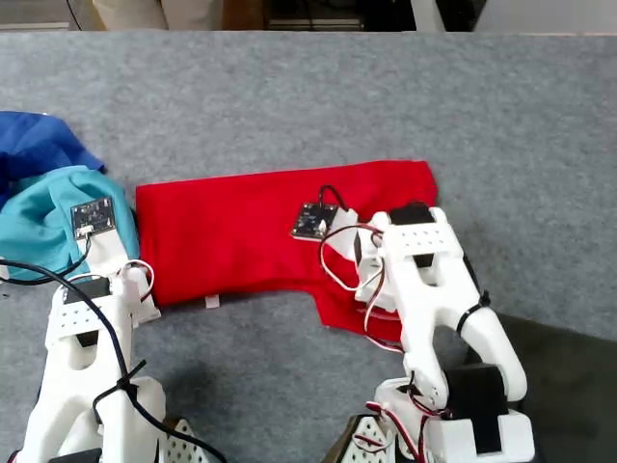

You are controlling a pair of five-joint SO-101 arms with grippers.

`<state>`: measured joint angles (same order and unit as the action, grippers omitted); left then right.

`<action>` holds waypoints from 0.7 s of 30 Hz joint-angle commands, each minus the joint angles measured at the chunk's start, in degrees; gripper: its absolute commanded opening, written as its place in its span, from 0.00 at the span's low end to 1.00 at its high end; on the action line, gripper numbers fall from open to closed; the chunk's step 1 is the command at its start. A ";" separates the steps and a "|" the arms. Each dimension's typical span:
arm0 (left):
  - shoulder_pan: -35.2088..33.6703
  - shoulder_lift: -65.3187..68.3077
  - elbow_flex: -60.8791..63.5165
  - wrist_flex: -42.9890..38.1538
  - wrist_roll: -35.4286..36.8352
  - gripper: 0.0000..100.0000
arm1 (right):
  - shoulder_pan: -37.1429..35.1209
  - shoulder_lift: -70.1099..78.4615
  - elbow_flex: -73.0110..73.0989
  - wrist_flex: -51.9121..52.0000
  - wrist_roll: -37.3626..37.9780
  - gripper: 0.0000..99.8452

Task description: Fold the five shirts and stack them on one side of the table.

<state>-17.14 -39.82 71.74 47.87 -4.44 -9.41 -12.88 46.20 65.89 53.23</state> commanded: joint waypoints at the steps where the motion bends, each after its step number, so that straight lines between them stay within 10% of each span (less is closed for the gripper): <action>1: -0.44 -1.10 0.00 -0.88 -0.35 0.02 | -1.01 -0.40 0.57 -0.62 0.18 0.04; 21: -0.44 -1.10 0.00 -0.97 -0.35 0.02 | -12.70 -0.66 3.21 3.96 -3.08 0.00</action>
<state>-17.14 -39.82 71.74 47.52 -4.44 -20.04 -12.88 49.71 69.41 51.21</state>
